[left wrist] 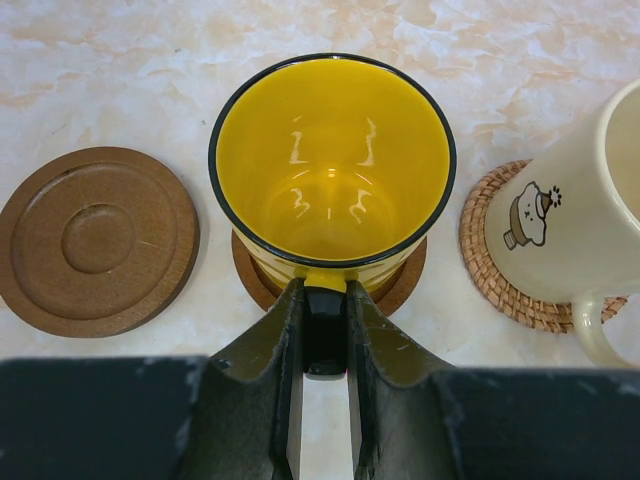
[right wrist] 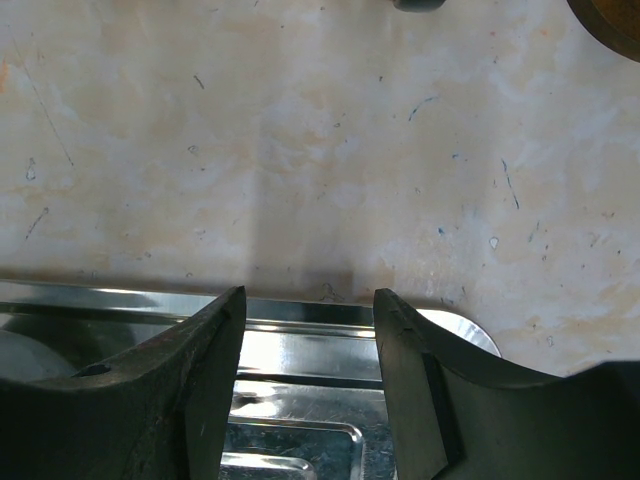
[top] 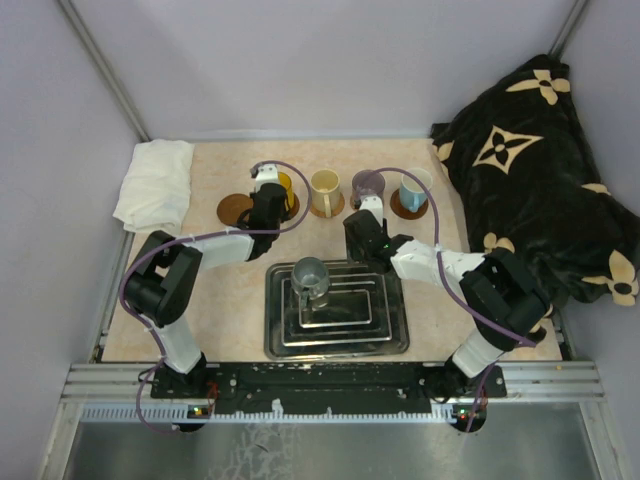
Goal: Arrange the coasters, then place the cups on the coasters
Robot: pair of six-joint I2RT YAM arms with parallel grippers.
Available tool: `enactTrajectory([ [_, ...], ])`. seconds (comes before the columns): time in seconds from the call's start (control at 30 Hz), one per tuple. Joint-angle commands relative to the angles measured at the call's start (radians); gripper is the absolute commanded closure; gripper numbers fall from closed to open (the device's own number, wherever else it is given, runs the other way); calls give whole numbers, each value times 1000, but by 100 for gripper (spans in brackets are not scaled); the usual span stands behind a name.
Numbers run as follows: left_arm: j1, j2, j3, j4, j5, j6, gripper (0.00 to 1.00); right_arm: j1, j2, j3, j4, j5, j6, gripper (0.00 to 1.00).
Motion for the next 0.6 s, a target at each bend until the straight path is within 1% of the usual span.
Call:
enactTrajectory([
  [0.0,-6,-25,13,65,-41,11,95,-8,-22,-6,34,5,8,46],
  [0.1,-6,-24,16,64,-36,13,93,-9,-24,-5,33,6,8,46],
  [0.33,-7,-17,14,61,-6,10,85,-8,-22,1,35,5,8,45],
  [0.57,-11,-10,14,55,16,3,82,-8,-20,1,34,4,8,45],
])
